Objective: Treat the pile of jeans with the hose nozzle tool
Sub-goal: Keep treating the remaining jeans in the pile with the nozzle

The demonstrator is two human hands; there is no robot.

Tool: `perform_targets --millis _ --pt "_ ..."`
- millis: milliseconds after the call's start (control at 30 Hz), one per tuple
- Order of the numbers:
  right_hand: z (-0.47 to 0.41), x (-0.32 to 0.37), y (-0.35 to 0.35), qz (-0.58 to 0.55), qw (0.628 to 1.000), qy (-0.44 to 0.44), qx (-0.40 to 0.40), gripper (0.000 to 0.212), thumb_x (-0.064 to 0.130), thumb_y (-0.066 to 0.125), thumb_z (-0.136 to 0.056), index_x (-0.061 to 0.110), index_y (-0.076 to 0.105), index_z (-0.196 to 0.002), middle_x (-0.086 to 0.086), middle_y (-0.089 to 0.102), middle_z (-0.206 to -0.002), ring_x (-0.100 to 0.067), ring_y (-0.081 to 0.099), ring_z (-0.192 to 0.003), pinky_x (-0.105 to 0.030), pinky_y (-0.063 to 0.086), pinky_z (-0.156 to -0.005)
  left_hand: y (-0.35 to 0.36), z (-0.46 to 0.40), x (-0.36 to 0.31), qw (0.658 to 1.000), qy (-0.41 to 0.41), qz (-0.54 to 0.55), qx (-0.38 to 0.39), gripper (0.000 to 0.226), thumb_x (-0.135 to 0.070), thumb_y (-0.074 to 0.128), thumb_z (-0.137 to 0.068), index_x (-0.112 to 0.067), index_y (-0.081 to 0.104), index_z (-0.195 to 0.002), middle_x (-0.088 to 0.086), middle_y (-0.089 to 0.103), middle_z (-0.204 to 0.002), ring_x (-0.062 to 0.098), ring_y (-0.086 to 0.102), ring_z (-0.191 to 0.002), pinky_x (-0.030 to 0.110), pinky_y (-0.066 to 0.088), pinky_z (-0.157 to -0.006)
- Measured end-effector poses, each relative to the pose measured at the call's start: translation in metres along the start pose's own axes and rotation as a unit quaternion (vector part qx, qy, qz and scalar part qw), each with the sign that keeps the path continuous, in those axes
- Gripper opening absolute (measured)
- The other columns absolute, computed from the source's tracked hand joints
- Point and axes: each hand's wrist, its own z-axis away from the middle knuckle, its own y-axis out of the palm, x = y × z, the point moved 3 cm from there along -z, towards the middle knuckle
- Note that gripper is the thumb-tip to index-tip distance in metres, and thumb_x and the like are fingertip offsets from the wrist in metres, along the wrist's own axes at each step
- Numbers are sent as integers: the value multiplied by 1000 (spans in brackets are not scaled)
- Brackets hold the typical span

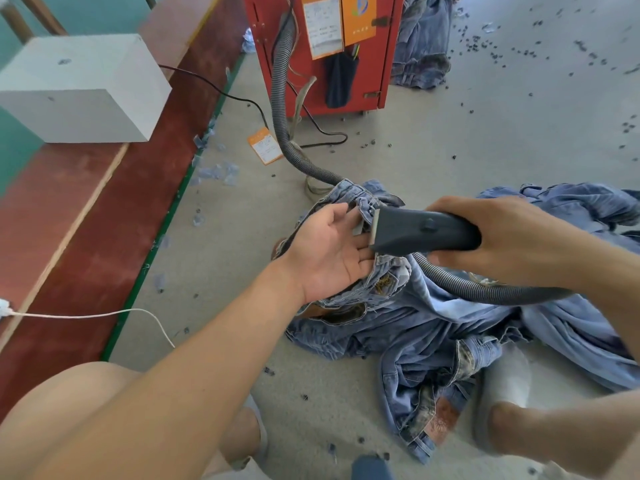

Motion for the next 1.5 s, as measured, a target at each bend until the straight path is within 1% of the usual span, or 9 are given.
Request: perform_targets --millis 133,233,367,500,633,767,900,1267,1500 --pt "-4 10 -11 -42 997 -6 -65 29 53 73 -81 47 58 -105 35 63 -87 9 62 -73 -11 42 -61 0 -4 5 1000 9 12 15 38 -25 31 -104 -13 67 -103 11 66 -94 22 67 -77 34 58 -74" --pt "-5 3 -30 -57 992 27 -112 27 52 73 -81 47 56 -100 35 65 -83 7 63 -68 -23 41 -59 2 -6 7 998 51 4 29 33 -1 39 -105 -11 67 -121 16 74 -107 28 73 -95 43 61 -86" --pt "2 -10 -36 -17 997 66 -31 27 52 76 -79 54 58 -99 26 69 -75 0 65 -58 -34 50 -53 1 -12 4 994 109 19 5 46 10 43 -103 -12 54 -142 13 75 -112 26 74 -99 39 63 -87" --pt "2 -2 -16 -20 996 54 62 22 51 75 -82 55 59 -97 21 70 -72 -2 65 -53 -18 47 -49 3 -16 8 992 118 -26 -22 49 12 51 -100 -13 54 -142 10 74 -115 18 74 -91 27 62 -74" --pt "-10 -3 -13 -78 994 81 -11 17 42 78 -85 39 63 -94 13 69 -65 -6 63 -47 -15 45 -47 1 -24 16 988 111 -85 -66 65 9 57 -98 -16 42 -156 4 74 -112 11 68 -87 23 59 -73" --pt "-12 -18 -26 -127 974 156 -105 22 40 79 -86 28 63 -96 -4 70 -62 -21 67 -51 -37 52 -56 3 -28 15 985 134 -87 -60 50 -1 61 -100 -14 53 -147 2 77 -113 16 74 -94 27 61 -76" --pt "-5 -21 -24 -121 972 182 -83 25 44 78 -84 28 63 -95 -5 69 -60 -19 66 -49 -40 53 -57 0 -31 14 978 167 -91 -87 44 -7 65 -99 -11 58 -143 4 76 -118 18 73 -107 33 60 -91" --pt "6 -6 -19 -42 986 155 -49 23 52 71 -82 35 59 -93 14 67 -62 -8 60 -49 -31 41 -51 -10 -34 17 912 220 -207 -277 40 -3 78 -86 -16 63 -121 1 78 -102 13 75 -94 35 61 -89" --pt "-6 -8 -4 -54 983 178 -2 17 40 76 -87 33 61 -93 17 66 -62 -5 59 -46 -28 45 -51 -1 -30 20 891 262 -298 -220 37 -9 83 -85 -30 64 -110 -6 76 -95 4 72 -86 22 59 -79"
